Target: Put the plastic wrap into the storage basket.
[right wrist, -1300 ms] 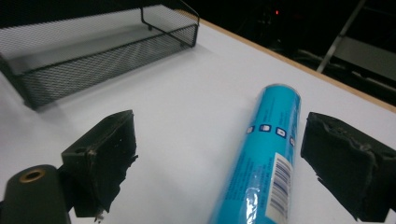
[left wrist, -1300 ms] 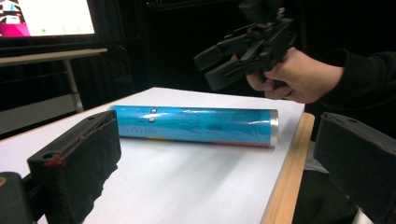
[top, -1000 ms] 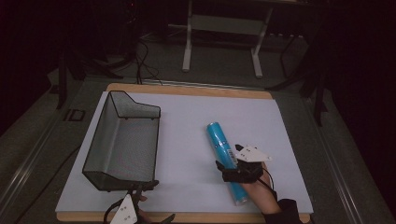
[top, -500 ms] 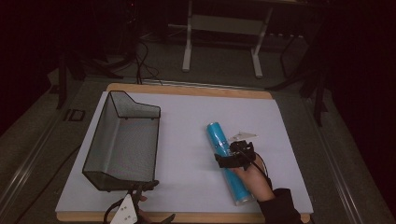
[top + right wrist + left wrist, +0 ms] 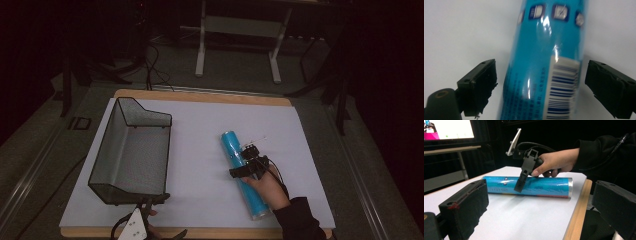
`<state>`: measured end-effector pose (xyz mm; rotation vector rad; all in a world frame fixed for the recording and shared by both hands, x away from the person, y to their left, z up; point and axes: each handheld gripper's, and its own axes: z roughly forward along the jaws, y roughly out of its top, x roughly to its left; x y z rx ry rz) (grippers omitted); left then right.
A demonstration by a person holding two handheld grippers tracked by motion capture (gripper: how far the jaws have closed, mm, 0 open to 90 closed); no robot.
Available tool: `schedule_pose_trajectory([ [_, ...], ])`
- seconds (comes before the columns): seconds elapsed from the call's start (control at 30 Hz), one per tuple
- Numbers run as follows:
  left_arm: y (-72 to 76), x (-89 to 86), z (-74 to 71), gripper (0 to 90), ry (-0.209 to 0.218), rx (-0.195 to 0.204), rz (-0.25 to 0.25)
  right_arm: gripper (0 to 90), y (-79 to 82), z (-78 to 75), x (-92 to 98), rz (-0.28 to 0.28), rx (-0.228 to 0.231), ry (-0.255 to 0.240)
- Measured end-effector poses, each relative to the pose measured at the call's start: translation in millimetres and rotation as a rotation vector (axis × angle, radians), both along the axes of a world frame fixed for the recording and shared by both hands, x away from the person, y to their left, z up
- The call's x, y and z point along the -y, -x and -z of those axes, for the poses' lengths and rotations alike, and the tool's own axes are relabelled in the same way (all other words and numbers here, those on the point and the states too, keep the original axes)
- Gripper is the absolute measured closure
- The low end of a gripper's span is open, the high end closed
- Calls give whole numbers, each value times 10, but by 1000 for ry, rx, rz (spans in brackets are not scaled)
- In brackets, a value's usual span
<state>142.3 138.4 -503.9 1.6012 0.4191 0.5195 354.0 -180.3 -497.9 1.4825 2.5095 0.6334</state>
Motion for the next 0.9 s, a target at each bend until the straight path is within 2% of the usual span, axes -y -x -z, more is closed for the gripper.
schedule_pose_trajectory([
  [0.13,3,-6,-2,10,2,2,1,121,-7,13,-28,-7,-46,46],
  [0.27,7,-7,-3,10,0,4,3,139,-21,-4,-55,-24,-64,80],
  [0.3,8,-8,-3,10,0,4,2,139,-33,-17,-81,-23,-67,103],
  [0.43,9,-13,-6,10,1,6,-2,152,-95,12,-103,-17,-119,94],
  [0.47,10,-14,-6,10,2,7,-2,177,-116,49,-112,-21,-152,93],
  [0.5,11,-16,-7,10,-1,8,-3,207,-120,70,-118,-27,-158,101],
  [0.63,12,-9,-2,10,-4,7,-4,260,-80,83,-149,-41,-128,146],
  [0.8,10,-10,-1,11,-5,8,-6,272,-76,78,-86,-32,-118,95],
  [0.9,4,-9,2,11,-3,5,-7,274,-63,74,-56,-37,-99,83],
])
